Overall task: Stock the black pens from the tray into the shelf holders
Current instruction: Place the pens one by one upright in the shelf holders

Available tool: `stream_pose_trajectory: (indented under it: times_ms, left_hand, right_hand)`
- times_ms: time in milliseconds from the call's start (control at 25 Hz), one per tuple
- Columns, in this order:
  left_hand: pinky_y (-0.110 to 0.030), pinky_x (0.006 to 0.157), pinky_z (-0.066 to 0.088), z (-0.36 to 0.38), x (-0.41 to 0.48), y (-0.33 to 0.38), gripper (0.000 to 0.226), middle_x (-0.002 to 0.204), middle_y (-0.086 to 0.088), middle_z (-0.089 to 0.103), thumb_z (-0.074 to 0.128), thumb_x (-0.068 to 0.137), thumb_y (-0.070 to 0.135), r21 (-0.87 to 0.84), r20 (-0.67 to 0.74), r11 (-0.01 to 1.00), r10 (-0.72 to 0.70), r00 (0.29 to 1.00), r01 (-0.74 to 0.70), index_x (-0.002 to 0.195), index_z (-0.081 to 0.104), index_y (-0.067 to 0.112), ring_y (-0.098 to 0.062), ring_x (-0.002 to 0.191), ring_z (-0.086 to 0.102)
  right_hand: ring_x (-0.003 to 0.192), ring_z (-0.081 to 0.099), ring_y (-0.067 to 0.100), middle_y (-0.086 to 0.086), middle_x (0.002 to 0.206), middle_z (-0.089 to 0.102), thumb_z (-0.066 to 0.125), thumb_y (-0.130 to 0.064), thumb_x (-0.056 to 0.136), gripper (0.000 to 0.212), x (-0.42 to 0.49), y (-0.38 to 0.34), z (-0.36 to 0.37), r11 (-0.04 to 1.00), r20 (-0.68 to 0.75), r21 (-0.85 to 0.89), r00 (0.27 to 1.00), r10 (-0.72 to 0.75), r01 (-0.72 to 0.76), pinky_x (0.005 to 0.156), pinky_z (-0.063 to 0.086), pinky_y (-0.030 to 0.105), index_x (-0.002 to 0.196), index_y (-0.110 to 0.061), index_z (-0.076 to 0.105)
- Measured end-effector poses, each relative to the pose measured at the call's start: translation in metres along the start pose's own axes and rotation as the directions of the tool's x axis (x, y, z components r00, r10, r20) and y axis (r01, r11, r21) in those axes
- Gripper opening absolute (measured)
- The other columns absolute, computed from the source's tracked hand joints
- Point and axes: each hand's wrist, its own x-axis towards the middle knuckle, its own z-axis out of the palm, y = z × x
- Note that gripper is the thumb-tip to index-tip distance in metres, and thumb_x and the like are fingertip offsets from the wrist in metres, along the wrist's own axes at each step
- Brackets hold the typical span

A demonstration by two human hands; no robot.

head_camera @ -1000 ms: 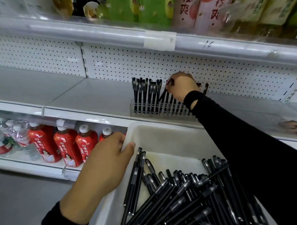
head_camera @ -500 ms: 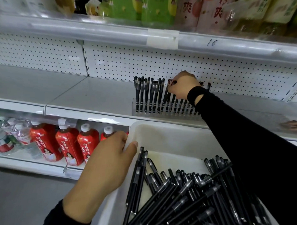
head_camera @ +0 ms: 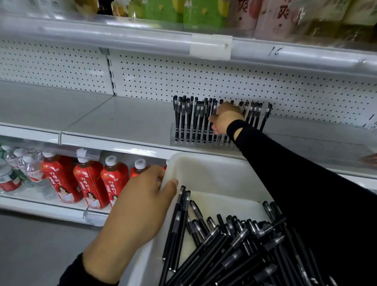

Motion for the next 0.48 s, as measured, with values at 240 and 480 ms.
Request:
stream_pose_trajectory:
  times_ms: [240,480]
  left_hand:
    - [-0.03,0.055,0.042,0.001,0.001,-0.001,0.017,0.067,0.0,0.068,0.053,0.096,0.039,-0.003,0.009,1.0,-0.001,1.0,0.001,0.087,0.06,0.026,-0.008,0.06,0.06]
    - [-0.032,0.056,0.043,-0.001,0.0,-0.001,0.018,0.065,0.0,0.066,0.054,0.096,0.038,-0.013,0.005,1.0,-0.003,1.0,0.003,0.085,0.06,0.025,-0.01,0.06,0.059]
  right_hand:
    - [0.089,0.073,0.027,0.013,0.096,0.075,0.065,-0.036,0.095,0.042,-0.008,0.001,0.0,0.987,0.071,-0.147,0.995,0.069,-0.058,0.085,0.06,0.043,0.115,0.002,0.062]
    - [0.07,0.073,0.021,0.01,0.075,0.075,0.065,-0.036,0.094,0.035,-0.077,-0.018,-0.058,0.942,0.027,-0.309,0.991,-0.132,0.134,0.061,0.055,0.025,0.082,-0.005,0.074]
